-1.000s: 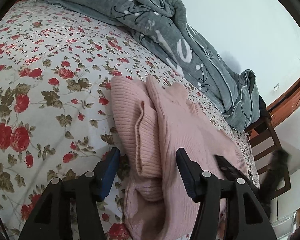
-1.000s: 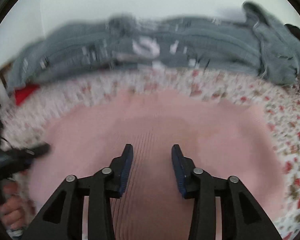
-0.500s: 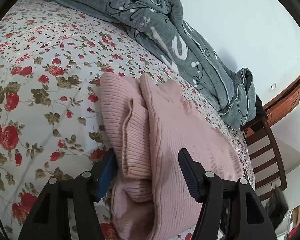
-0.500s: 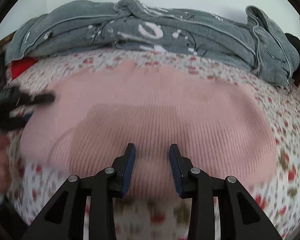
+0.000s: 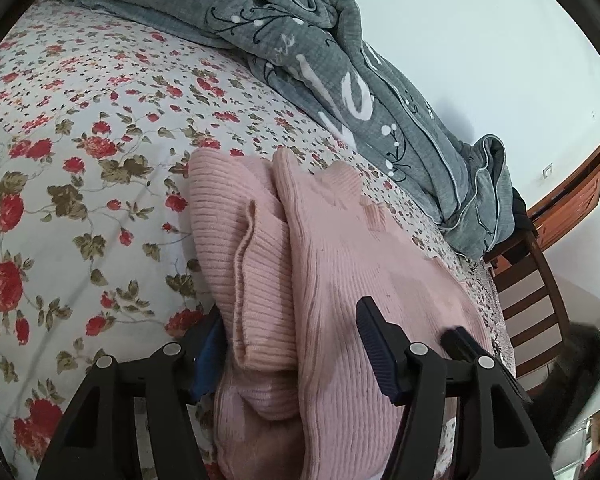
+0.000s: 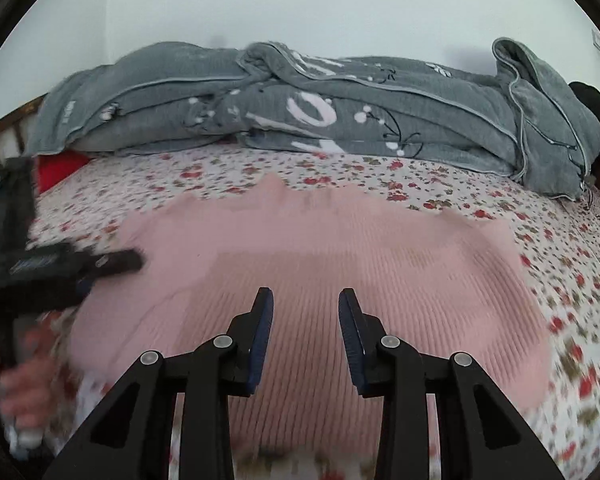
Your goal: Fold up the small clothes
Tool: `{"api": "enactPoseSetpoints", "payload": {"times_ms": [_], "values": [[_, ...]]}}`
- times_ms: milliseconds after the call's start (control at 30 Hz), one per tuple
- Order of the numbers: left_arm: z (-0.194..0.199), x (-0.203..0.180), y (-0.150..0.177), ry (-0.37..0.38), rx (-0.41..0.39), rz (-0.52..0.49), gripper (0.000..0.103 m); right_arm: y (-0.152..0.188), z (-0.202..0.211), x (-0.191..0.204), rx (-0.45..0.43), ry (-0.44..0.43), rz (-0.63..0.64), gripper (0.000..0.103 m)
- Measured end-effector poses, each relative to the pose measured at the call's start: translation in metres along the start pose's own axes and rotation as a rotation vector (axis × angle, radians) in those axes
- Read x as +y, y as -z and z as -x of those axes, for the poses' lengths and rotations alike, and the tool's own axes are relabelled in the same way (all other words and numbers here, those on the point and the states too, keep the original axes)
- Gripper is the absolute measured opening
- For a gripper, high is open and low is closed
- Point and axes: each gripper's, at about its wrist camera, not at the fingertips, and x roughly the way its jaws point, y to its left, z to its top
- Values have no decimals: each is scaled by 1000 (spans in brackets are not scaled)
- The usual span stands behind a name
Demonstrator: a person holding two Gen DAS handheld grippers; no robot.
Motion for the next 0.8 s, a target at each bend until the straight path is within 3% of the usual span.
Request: {"api": "enactPoseSetpoints", "payload": {"times_ms": [100, 167, 300, 400, 533, 633, 733, 800], "values": [[-4, 2, -2, -4, -7, 13, 51, 7, -19, -2, 49, 37, 2, 34], [-7, 5, -4, -12, -10, 38, 40, 20, -3, 3, 8, 60, 46, 34], [-12, 12, -8, 3, -12, 85, 35, 59, 34, 14, 35, 21, 137, 34], [-12, 11, -5, -7, -22, 65, 32, 72, 63, 8, 26, -9, 182, 33], [-10, 11, -4, -17, -18, 47, 27, 53, 91, -29, -63, -55, 97, 33], [-6, 8, -8, -26, 3, 83, 23, 16, 89, -69, -119, -44, 35, 34], [4, -14, -15, -86, 2, 44, 22, -13, 76, -109, -147, -4, -57, 34], [11, -39, -22, -137, 6, -14, 22, -14, 68, -138, -171, -1, -143, 34]]}}
